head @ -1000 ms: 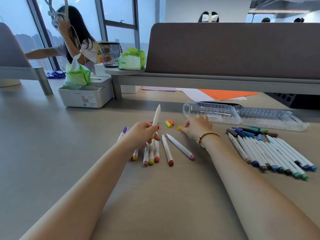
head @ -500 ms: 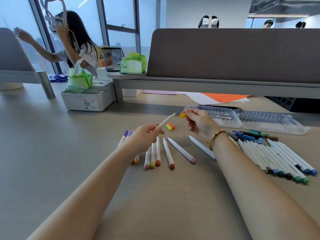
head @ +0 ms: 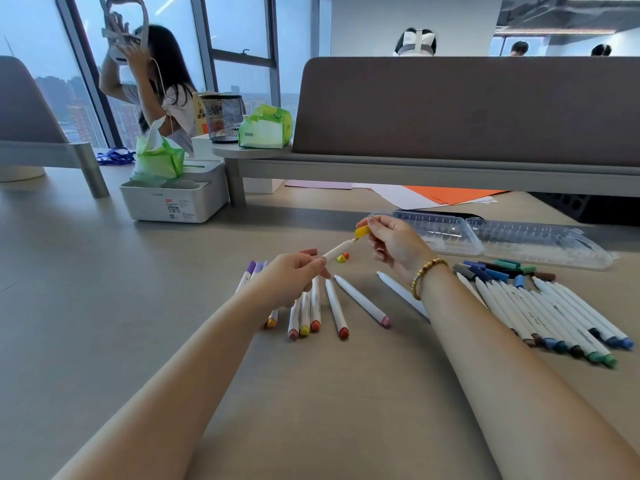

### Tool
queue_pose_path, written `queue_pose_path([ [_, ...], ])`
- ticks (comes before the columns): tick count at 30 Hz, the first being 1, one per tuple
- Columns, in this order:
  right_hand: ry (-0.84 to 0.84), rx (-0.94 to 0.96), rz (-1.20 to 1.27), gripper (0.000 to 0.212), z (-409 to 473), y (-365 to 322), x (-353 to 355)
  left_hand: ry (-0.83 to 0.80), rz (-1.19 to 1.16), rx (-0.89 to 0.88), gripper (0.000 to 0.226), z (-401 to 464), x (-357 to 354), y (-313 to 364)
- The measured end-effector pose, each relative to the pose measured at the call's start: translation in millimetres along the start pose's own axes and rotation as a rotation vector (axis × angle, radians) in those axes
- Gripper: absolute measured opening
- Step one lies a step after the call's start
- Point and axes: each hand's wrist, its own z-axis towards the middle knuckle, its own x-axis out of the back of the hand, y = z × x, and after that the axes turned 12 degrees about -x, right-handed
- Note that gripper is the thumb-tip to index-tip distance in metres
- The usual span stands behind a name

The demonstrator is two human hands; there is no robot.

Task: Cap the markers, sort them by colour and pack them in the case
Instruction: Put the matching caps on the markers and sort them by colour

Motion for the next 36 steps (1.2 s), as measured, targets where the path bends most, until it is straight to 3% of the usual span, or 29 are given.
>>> queue_pose_path([
  [8,-0.015,0.046,-0.098,0.026,-5,-4,-8,-0.004,-0.068,0.010,0.029,-2,1,4],
  [13,0.022,0.088,-0.163,0.032,-9,-5,-24,-0.006,-0.404,0.077,0.030,-7,7,6],
  [18,0.044,0.092,-0.130,0.032,-10,-10,-31,0.025,-0.377,0.048,0.031,-9,7,11],
  [26,-0.005,0.178,-0.295,0.031,-19,-22,-46,-0.070,-0.008,0.021,0.040,-14,12,21],
  [32,0.112,0.074,-0.360,0.030,-11,-11,-36,0.103,0.455,0.083,0.049,-3,36,-2],
  [36,0.127,0.027,-0.405,0.029,-8,-4,-30,0.057,0.754,0.154,0.049,3,24,-17],
])
